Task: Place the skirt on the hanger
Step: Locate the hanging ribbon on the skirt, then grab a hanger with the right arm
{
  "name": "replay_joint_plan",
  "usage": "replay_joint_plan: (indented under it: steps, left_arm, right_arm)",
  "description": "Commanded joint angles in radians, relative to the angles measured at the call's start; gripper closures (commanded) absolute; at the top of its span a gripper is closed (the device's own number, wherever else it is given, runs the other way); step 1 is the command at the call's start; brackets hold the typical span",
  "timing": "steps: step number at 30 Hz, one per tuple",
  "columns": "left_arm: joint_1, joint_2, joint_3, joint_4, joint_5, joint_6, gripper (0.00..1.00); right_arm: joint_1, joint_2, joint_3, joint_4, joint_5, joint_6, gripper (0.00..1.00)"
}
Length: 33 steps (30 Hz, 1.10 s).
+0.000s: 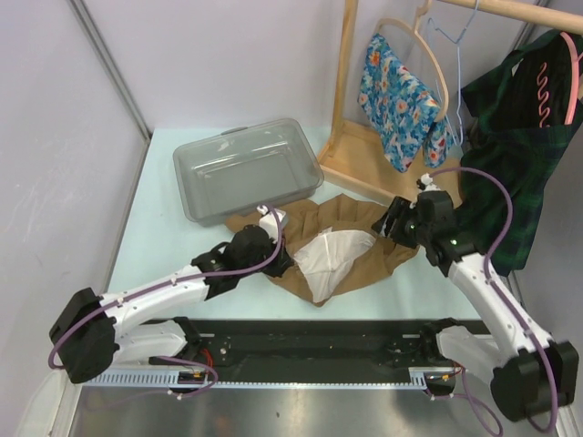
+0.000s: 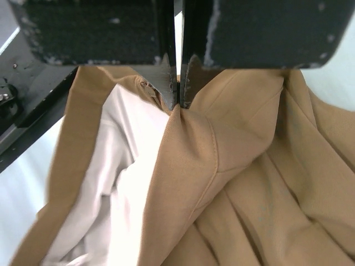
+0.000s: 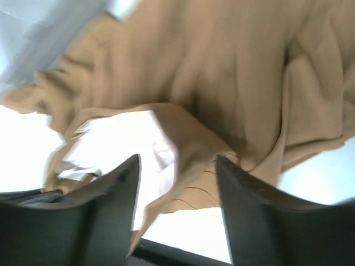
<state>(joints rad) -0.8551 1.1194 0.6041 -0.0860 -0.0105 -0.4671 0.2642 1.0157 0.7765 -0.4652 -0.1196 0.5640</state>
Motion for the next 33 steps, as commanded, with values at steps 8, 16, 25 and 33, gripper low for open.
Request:
replay_joint_plan:
  steps: [8, 16, 25, 33]
  left_arm:
    - [0.004, 0.005, 0.115, -0.041, 0.027, 0.061, 1.00]
    - [0.005, 0.016, 0.131, -0.052, 0.030, 0.079, 1.00]
    - [0.005, 0.003, 0.125, -0.037, 0.055, 0.079, 1.00]
    - [0.005, 0.020, 0.102, -0.011, 0.063, 0.062, 1.00]
  right_arm:
    - [-0.005, -0.327, 0.133, 0.132, -0.075, -0.182, 0.22]
    - [-0.055, -0.228, 0.498, 0.146, 0.020, -0.324, 0.28]
    - [-0.393, 0.129, 0.898, 0.164, -0.220, -0.242, 0.31]
    - [-0.583, 0.510, 1.201, 0.173, -0.524, -0.224, 0.37]
